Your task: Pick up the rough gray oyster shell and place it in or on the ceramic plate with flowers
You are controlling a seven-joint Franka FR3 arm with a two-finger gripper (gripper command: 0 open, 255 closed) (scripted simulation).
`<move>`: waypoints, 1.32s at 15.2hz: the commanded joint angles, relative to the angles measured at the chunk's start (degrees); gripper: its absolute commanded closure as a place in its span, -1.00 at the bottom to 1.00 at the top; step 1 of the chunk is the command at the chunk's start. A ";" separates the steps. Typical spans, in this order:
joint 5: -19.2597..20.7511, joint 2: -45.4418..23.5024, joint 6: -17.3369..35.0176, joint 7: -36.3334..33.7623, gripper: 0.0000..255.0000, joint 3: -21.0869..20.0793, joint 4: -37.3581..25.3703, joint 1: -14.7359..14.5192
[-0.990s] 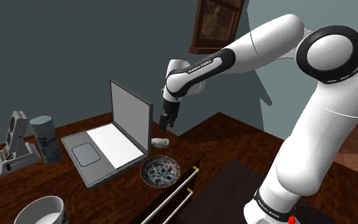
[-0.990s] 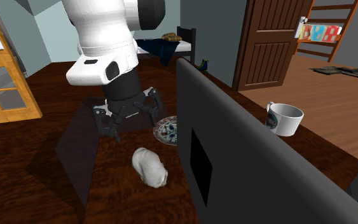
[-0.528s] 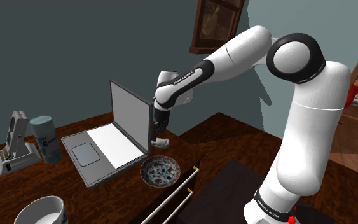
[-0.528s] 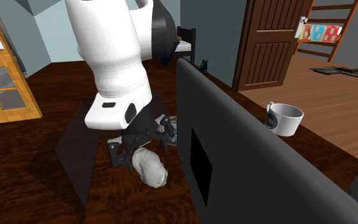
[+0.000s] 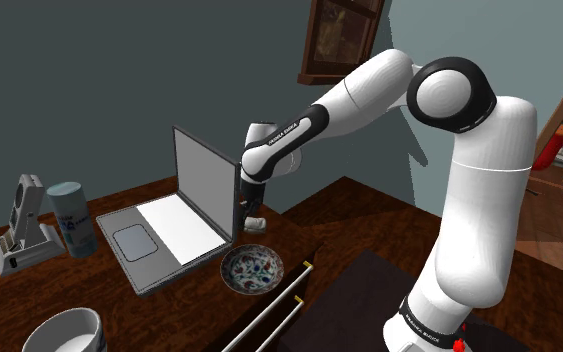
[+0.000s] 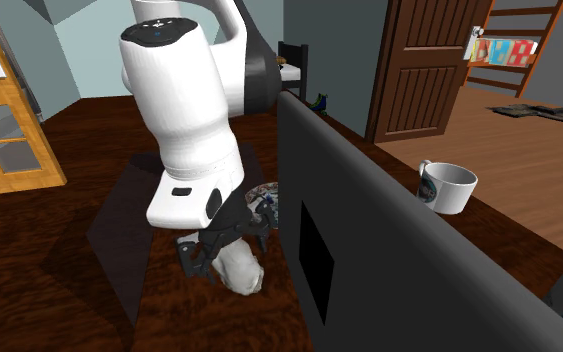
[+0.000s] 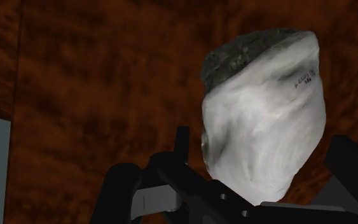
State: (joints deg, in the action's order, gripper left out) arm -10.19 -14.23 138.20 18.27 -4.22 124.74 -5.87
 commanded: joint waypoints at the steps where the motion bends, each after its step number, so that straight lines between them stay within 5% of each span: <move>1: -0.01 -0.05 0.08 -0.02 -1.00 -0.01 0.01 -0.02; 5: 0.00 -0.05 0.07 -0.02 -1.00 -0.01 0.01 -0.02; 6: 0.00 -0.05 0.07 -0.02 1.00 -0.01 0.01 -0.02; 20: 0.32 2.65 -3.33 -0.58 1.00 0.09 -0.71 0.01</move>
State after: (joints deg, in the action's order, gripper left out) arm -9.92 -12.36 135.60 17.86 -4.13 123.98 -5.83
